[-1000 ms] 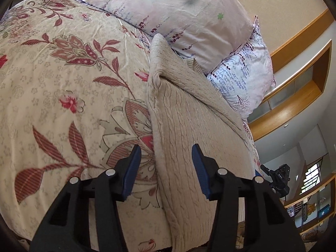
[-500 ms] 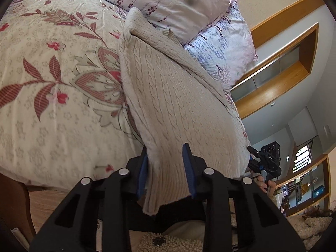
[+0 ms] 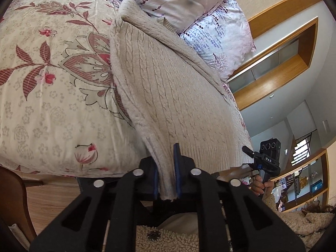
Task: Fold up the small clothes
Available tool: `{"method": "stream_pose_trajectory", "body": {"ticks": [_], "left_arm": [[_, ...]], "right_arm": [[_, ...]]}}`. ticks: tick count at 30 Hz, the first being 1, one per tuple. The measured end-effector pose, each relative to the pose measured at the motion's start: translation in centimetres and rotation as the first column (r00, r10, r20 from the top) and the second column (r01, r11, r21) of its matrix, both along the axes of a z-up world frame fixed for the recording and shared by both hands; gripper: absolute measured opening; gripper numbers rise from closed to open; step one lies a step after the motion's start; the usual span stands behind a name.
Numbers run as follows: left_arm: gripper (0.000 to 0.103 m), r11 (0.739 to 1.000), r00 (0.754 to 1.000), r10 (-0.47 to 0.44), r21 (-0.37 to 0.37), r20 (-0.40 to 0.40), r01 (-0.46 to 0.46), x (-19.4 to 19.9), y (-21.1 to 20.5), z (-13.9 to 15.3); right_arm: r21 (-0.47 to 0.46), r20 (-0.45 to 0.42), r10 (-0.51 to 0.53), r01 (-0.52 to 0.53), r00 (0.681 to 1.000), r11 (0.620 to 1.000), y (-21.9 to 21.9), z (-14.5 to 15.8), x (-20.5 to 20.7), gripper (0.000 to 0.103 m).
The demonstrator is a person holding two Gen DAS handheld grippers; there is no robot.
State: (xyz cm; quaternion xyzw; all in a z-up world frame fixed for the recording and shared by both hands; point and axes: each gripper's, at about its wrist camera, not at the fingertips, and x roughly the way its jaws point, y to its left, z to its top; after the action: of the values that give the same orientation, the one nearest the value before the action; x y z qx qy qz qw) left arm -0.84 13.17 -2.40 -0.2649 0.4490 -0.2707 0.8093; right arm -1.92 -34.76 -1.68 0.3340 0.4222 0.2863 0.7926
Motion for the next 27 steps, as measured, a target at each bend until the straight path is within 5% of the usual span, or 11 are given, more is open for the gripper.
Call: {"method": "stream_pose_trajectory", "body": {"ticks": [6, 14, 21, 27], "left_arm": [[0.007, 0.999, 0.996, 0.033, 0.014, 0.087, -0.034, 0.5, 0.6, 1.8], [0.007, 0.984, 0.950, 0.171, 0.009, 0.262, -0.180, 3.8, 3.1, 6.9], [0.007, 0.962, 0.914, 0.202, 0.101, 0.351, -0.252, 9.2, 2.2, 10.6], [0.007, 0.952, 0.904, 0.241, 0.097, 0.353, -0.292, 14.4, 2.2, 12.0]], "right_arm": [[-0.062, 0.193, -0.065, 0.078, 0.979, 0.995, -0.3, 3.9, -0.2, 0.008], [-0.166, 0.450, -0.198, 0.300, 0.871, 0.939, -0.5, 9.1, 0.9, 0.008], [-0.287, 0.556, -0.207, 0.419, 0.805, 0.861, 1.4, 12.1, 4.6, 0.008], [-0.338, 0.578, -0.221, 0.477, 0.785, 0.811, 2.0, 13.1, 8.3, 0.007]]}}
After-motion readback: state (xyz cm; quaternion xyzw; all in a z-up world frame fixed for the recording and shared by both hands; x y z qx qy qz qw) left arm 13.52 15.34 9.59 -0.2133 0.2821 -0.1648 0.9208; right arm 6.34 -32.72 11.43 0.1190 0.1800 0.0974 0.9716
